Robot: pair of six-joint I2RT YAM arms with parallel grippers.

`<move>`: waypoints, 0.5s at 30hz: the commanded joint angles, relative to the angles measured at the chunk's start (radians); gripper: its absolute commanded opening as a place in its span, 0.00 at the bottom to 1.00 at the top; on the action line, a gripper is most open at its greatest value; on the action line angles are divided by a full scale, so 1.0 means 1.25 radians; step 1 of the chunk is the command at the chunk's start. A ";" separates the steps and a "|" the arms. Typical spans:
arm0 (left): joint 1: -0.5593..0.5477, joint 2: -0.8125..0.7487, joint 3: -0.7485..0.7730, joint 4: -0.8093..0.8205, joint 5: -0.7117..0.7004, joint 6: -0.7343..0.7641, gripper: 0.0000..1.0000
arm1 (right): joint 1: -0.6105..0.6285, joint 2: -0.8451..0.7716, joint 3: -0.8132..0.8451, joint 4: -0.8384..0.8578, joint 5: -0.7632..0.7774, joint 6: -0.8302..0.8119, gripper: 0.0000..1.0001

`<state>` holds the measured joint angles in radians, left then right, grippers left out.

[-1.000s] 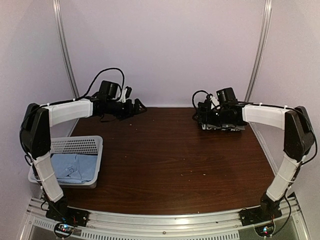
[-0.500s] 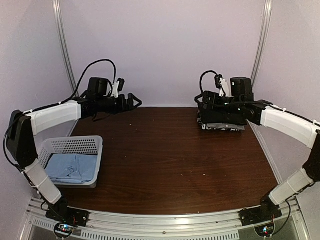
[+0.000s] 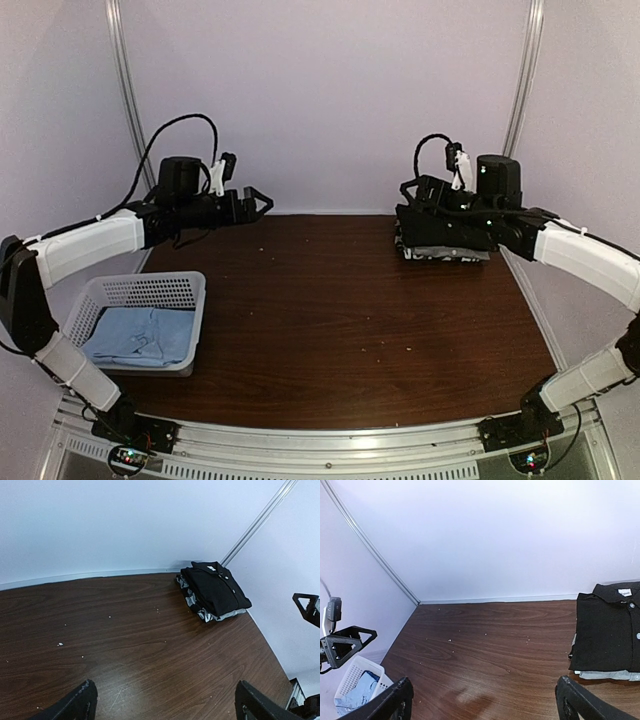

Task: Fold and stack the long sleeve shirts
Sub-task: Reset both arms

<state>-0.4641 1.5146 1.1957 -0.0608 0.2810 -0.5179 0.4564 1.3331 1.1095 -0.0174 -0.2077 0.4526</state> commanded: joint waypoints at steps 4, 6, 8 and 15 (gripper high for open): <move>-0.002 -0.045 -0.017 0.038 -0.029 0.020 0.98 | 0.004 -0.040 -0.007 0.024 0.055 0.004 1.00; -0.002 -0.051 -0.019 0.033 -0.034 0.023 0.98 | 0.004 -0.046 -0.008 0.026 0.055 0.004 1.00; -0.002 -0.060 -0.023 0.030 -0.038 0.024 0.98 | 0.004 -0.049 -0.009 0.028 0.055 0.005 1.00; -0.002 -0.080 -0.029 0.025 -0.051 0.029 0.98 | 0.004 -0.055 -0.007 0.027 0.056 0.006 1.00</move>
<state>-0.4641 1.4475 1.1683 -0.0563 0.2386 -0.5045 0.4564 1.2926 1.1057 -0.0036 -0.1558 0.4526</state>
